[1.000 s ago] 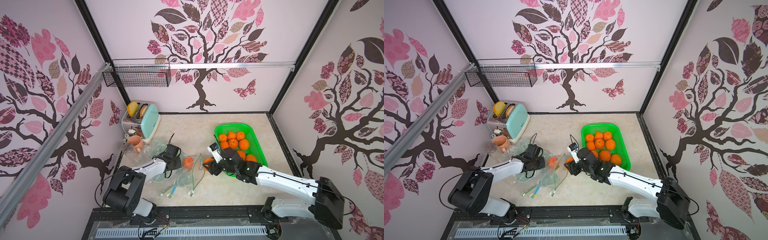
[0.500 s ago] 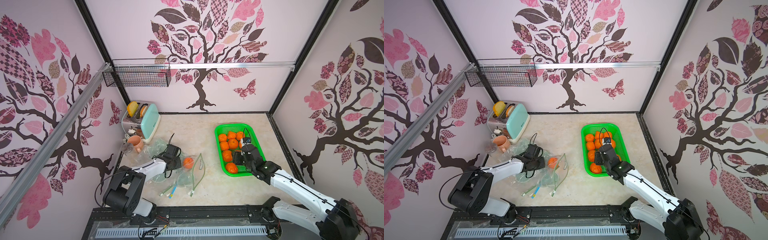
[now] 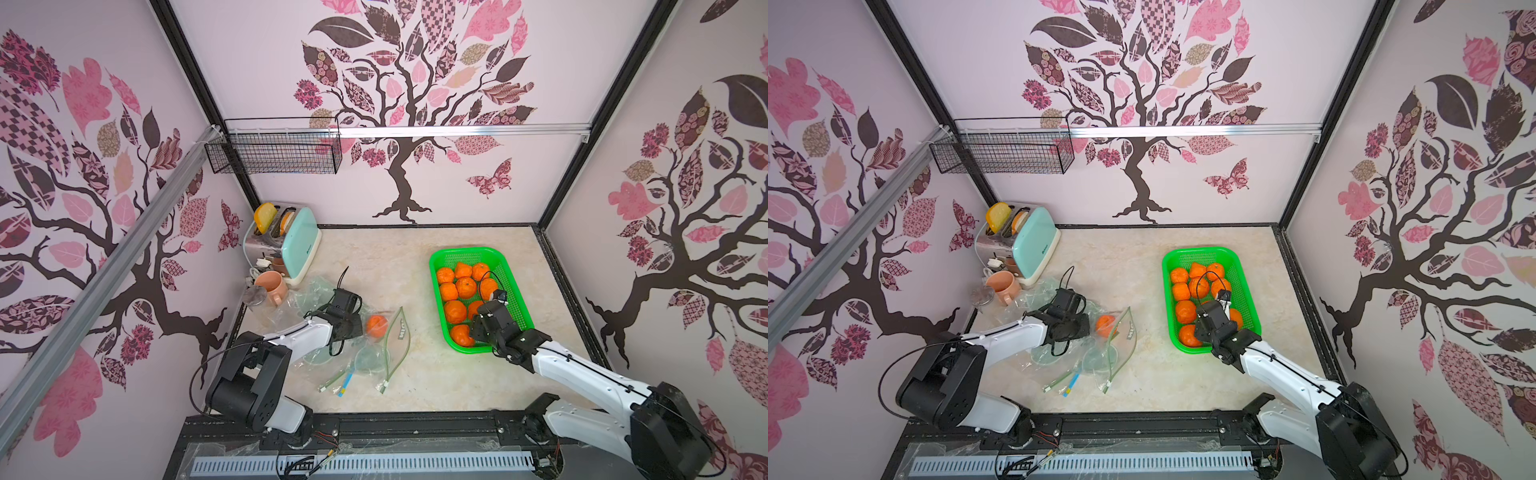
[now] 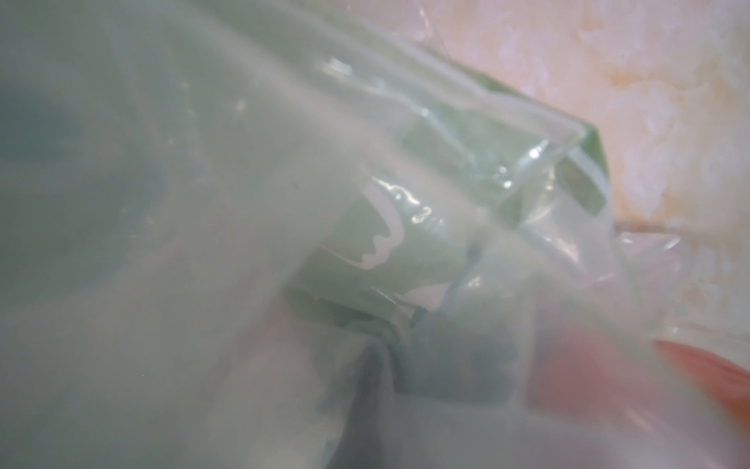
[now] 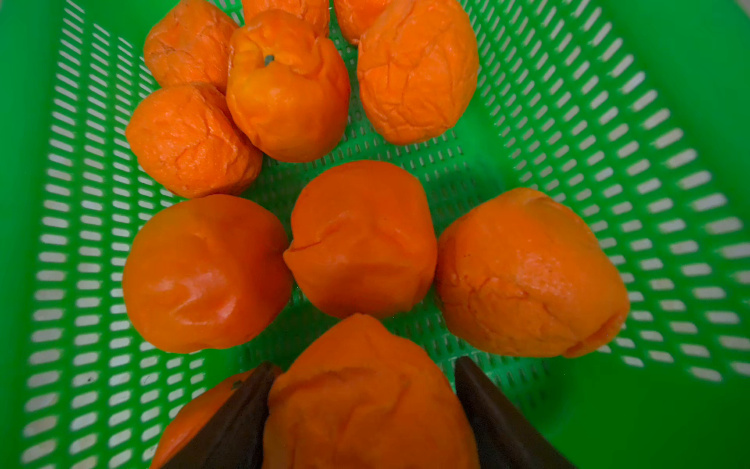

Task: Open the zip-top bag and take out the orange
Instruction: Place the orange in the basket.

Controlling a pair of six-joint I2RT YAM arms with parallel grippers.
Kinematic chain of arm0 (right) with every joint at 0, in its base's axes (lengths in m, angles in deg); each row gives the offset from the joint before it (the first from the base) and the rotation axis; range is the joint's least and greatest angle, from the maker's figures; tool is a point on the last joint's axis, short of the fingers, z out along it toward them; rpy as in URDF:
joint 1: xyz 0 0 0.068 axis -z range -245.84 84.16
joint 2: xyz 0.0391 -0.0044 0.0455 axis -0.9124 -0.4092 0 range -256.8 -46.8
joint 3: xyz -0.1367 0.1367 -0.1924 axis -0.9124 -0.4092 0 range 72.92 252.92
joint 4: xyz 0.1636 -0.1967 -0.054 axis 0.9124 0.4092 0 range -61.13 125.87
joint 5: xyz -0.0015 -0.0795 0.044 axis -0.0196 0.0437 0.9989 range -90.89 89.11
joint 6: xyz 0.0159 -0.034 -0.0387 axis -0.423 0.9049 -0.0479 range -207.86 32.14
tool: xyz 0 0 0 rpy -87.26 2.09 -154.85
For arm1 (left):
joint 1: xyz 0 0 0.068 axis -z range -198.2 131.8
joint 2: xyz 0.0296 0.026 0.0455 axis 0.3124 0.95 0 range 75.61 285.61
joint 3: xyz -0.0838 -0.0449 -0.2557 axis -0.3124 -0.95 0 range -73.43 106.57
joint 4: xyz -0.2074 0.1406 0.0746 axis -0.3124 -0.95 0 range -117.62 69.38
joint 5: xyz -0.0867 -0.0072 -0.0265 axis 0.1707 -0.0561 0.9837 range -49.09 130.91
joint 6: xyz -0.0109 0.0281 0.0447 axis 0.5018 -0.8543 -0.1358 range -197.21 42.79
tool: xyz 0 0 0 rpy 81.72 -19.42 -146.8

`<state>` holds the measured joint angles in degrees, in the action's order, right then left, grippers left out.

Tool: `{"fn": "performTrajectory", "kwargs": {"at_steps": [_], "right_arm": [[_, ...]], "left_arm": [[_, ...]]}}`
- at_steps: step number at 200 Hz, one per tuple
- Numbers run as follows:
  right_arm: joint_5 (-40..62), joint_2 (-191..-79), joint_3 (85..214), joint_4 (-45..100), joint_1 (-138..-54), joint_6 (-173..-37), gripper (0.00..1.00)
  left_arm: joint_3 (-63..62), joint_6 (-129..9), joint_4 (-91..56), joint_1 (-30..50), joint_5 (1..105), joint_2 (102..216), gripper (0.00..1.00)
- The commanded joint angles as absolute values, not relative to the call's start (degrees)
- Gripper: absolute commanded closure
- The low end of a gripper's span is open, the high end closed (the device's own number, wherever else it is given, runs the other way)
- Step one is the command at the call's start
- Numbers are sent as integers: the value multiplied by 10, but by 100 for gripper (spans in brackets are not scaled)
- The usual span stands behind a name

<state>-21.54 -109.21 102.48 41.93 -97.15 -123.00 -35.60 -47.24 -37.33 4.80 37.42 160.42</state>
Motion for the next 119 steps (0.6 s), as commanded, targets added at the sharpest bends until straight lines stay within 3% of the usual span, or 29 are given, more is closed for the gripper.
{"fn": "performTrajectory", "kwargs": {"at_steps": [1,119], "right_arm": [[-190,-1089,1028,420,-970,-1244,23],[-206,-1078,1061,486,-970,-1236,14]], "left_arm": [[-355,-474,-382,45,378,1620,100],[-354,-475,-382,45,379,1619,100]]}}
